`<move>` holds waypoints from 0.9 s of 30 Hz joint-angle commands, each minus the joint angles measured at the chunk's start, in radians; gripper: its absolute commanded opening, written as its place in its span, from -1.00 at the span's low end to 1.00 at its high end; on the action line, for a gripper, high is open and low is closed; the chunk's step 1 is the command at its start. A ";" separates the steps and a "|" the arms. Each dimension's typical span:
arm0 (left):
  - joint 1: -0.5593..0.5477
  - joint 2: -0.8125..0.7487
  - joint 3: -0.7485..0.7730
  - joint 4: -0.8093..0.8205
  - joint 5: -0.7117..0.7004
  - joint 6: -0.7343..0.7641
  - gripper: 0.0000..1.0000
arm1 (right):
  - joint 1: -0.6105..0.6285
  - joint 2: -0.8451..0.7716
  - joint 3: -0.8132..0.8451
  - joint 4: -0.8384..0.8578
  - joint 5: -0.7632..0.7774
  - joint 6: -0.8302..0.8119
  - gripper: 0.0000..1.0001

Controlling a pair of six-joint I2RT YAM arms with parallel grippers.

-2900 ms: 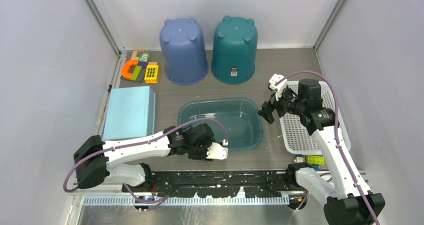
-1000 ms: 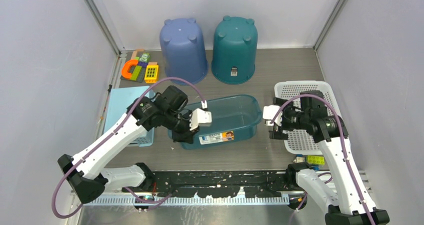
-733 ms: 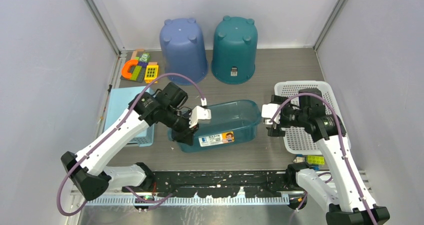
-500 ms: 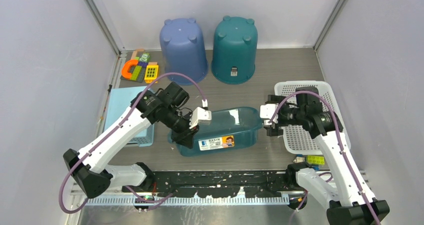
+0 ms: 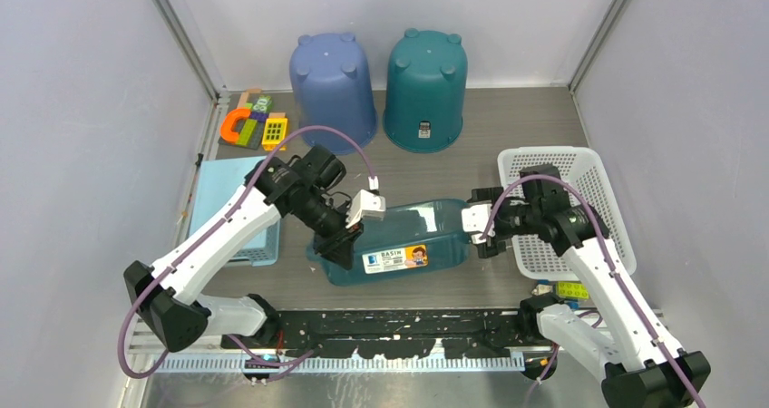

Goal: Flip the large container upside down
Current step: Turn the container upside down at the center of the board.

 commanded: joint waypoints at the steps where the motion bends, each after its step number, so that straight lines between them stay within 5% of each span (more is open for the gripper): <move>1: 0.013 0.005 0.054 0.013 0.078 0.023 -0.99 | 0.025 -0.020 -0.023 0.045 -0.002 -0.027 0.73; 27: 0.063 0.067 0.072 0.016 0.136 0.033 -0.99 | 0.073 -0.029 -0.081 0.086 0.024 -0.032 -0.30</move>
